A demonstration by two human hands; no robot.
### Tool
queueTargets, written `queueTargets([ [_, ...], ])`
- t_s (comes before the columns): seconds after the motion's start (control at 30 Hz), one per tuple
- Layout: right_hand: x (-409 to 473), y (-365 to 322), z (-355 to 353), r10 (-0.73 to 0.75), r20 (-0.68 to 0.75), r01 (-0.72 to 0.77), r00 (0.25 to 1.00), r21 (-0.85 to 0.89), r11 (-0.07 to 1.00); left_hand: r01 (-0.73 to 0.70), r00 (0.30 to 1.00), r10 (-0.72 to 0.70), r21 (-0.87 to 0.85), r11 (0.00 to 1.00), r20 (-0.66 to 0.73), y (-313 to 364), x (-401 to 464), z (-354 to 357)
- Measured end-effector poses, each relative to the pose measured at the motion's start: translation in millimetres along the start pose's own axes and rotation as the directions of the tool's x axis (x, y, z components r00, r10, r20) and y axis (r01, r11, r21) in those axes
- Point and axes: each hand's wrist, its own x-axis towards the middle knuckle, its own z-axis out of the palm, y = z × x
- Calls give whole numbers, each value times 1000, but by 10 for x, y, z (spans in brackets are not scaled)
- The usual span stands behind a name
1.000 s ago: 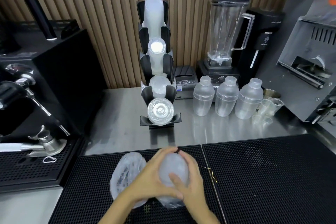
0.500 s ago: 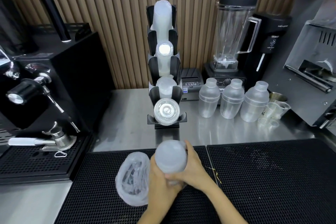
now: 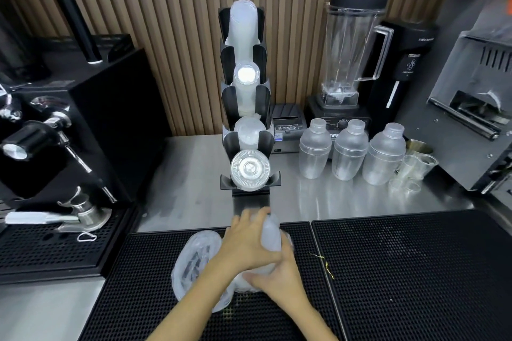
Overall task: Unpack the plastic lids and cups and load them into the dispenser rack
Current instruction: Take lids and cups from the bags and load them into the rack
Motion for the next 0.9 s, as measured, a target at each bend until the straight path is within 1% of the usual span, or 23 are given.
queueTargets([
  [0.03, 2, 8, -8, 18, 10, -18, 1000, 8, 1000, 15, 999, -17, 68, 998, 30, 8, 21, -6],
  [0.1, 7, 21, -19, 33, 25, -34, 999, 20, 999, 30, 996, -42, 150, 988, 76, 39, 36, -41],
  [0.2, 5, 37, -12, 21, 25, -20, 999, -25, 999, 40, 998, -47, 157, 987, 43, 66, 20, -71],
  [0.33, 33, 40, 1, 16, 30, -14, 999, -63, 998, 46, 998, -44, 26, 999, -54, 39, -51, -194],
  [0.4, 13, 7, -18, 27, 44, -25, 999, -52, 998, 27, 996, -34, -82, 996, -86, 57, -120, -304],
  [0.47, -13, -36, -63, 58, 73, -57, 996, -8, 998, -10, 995, -12, -215, 977, -100, 109, -220, -461],
  [0.53, 0, -131, -146, 50, 82, -54, 995, 46, 998, -51, 990, 5, -328, 943, -141, 181, -319, -728],
  [0.57, 14, -176, -195, 30, 79, -37, 996, 82, 996, -78, 983, 9, -366, 927, -186, 216, -350, -901],
  [0.6, 60, -281, -273, -11, 64, 3, 998, 115, 993, -128, 965, 28, -371, 920, -263, 262, -323, -1110],
  [0.63, 81, -364, -338, -50, 36, 45, 998, 139, 989, -174, 938, 50, -341, 924, -343, 292, -286, -1299],
  [0.67, 133, -469, -410, -98, -4, 98, 995, 149, 984, -220, 899, 91, -264, 939, -428, 331, -202, -1492],
  [0.7, 196, -576, -474, -152, -53, 158, 987, 139, 978, -240, 861, 138, -153, 958, -489, 357, -68, -1667],
  [0.73, 269, -678, -527, -203, -101, 213, 974, 99, 972, -238, 836, 186, -35, 971, -516, 372, 104, -1815],
  [0.77, 354, -780, -570, -258, -137, 267, 956, 46, 963, -217, 831, 232, 90, 972, -506, 375, 310, -1929],
  [0.8, 433, -888, -599, -303, -157, 307, 940, -3, 952, -192, 845, 270, 210, 959, -461, 366, 526, -1998],
  [0.83, 510, -974, -621, -330, -166, 330, 929, -31, 944, -169, 870, 294, 318, 933, -397, 344, 728, -2024],
  [0.9, 636, -1079, -651, -343, -167, 344, 924, -24, 939, -146, 915, 306, 491, 859, -263, 332, 1043, -1992],
])
